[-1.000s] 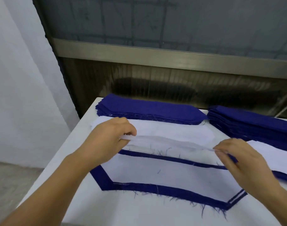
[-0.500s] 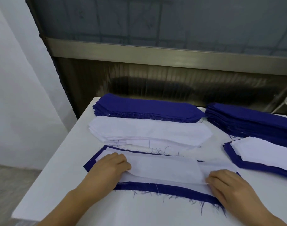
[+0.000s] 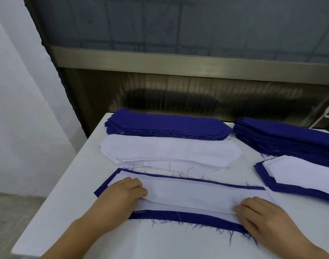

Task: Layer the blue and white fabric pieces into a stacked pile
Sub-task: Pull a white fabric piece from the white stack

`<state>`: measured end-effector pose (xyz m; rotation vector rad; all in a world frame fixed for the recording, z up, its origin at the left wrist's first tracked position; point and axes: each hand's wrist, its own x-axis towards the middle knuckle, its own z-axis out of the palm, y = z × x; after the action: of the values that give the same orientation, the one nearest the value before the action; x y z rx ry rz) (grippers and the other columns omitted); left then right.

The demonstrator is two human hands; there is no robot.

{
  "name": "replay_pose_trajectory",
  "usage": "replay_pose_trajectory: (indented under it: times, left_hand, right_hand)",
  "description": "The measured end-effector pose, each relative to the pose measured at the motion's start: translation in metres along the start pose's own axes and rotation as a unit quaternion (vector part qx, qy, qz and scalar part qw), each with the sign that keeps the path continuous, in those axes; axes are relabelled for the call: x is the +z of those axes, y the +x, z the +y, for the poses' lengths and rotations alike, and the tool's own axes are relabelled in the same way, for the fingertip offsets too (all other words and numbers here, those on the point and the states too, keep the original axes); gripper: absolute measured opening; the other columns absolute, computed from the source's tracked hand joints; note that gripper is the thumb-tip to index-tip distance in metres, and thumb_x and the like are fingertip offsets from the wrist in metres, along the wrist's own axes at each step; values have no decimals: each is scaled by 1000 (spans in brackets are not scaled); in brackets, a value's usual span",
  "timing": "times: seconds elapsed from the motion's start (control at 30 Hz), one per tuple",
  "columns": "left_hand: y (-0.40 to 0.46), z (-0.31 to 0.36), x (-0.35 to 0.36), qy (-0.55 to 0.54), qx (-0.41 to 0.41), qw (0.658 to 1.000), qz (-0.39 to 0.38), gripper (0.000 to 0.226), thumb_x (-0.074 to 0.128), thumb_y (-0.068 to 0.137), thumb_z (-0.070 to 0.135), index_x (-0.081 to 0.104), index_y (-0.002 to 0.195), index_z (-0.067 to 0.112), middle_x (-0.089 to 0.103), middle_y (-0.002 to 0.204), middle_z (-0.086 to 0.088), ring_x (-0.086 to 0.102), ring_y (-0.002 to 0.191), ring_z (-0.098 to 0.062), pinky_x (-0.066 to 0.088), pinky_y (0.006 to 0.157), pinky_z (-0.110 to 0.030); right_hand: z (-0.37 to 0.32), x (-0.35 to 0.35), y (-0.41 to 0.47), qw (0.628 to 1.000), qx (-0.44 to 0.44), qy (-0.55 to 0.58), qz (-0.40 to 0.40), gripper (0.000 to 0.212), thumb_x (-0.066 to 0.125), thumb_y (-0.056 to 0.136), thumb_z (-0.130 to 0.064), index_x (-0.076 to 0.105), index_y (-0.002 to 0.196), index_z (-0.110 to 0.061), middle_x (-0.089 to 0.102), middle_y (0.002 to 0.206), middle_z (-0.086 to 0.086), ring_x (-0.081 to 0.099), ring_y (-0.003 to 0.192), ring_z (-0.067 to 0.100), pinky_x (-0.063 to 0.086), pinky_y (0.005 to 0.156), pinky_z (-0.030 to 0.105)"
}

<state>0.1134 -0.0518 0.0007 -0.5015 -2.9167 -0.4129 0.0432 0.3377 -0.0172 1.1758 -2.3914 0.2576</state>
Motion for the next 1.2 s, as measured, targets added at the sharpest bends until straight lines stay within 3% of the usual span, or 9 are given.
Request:
replay_pose_trajectory:
  times: [0.07,0.17,0.23,0.37,0.47,0.63,0.83,1.0,1.2]
  left_hand:
    - [-2,-3,0,-27,-18,999,-17,14,63,87,33,66,100,31,56,93,21,48,81,-1,46,70,-21]
    - [2,-2,2,-54,-54,997,-34,39,37,90,64,62,100,35,51,94,23,45,86,1,41,76,-19]
    - [8,-1,3,-55,-58,996,-29,35,35,94,56,61,96,33,50,91,21,45,86,-1,41,76,-21]
    - [10,-6,4,-30,-58,998,-22,14,48,97,36,59,93,29,49,89,17,44,82,-3,41,73,-21]
    - [9,-16,-2,-19,-60,997,-41,11,48,95,35,58,92,30,51,90,16,46,82,-4,41,73,-20]
    - [33,-26,-16,10,-45,996,-79,16,51,92,41,61,98,30,55,97,17,49,88,-4,41,76,-19]
    - [101,-18,-20,-3,-61,998,24,21,56,94,35,63,113,30,58,111,13,53,96,-7,46,84,-22]
    - [162,-24,-13,-8,-78,995,58,23,54,96,24,62,117,20,58,118,3,55,105,-17,48,90,-31]
    - [218,-31,2,-21,-95,994,45,34,44,101,26,53,133,17,54,131,-2,50,117,-20,44,98,-34]
  right_hand:
    - [-1,-6,3,998,40,29,-37,30,52,89,-40,74,83,-20,62,80,-8,57,64,10,42,61,17]
    - [-4,-14,12,989,99,84,-65,15,56,92,-39,67,85,-31,56,82,-22,51,70,-5,41,66,13]
    - [-6,-12,17,986,117,91,-71,9,68,88,-27,63,82,-32,54,78,-23,49,69,-4,42,65,12]
    - [-6,-15,24,977,153,77,-128,28,82,73,-22,56,74,-33,47,68,-23,45,60,-3,40,55,10]
    - [6,-21,22,966,174,62,-180,36,79,74,-27,46,69,-39,45,61,-23,48,59,-1,38,48,11]
    - [25,-23,49,949,179,36,-256,32,62,85,-31,38,67,-40,50,64,-17,50,58,3,38,52,14]
    - [37,-5,119,959,212,106,-158,7,59,92,-30,59,86,-31,57,80,-15,55,70,3,48,63,21]
    - [58,29,179,965,221,101,-94,7,55,96,-22,61,100,-22,56,97,-7,56,83,10,48,73,25]
    - [87,63,217,955,253,102,-117,14,53,98,-24,59,110,-19,55,110,-1,50,99,16,44,85,28]
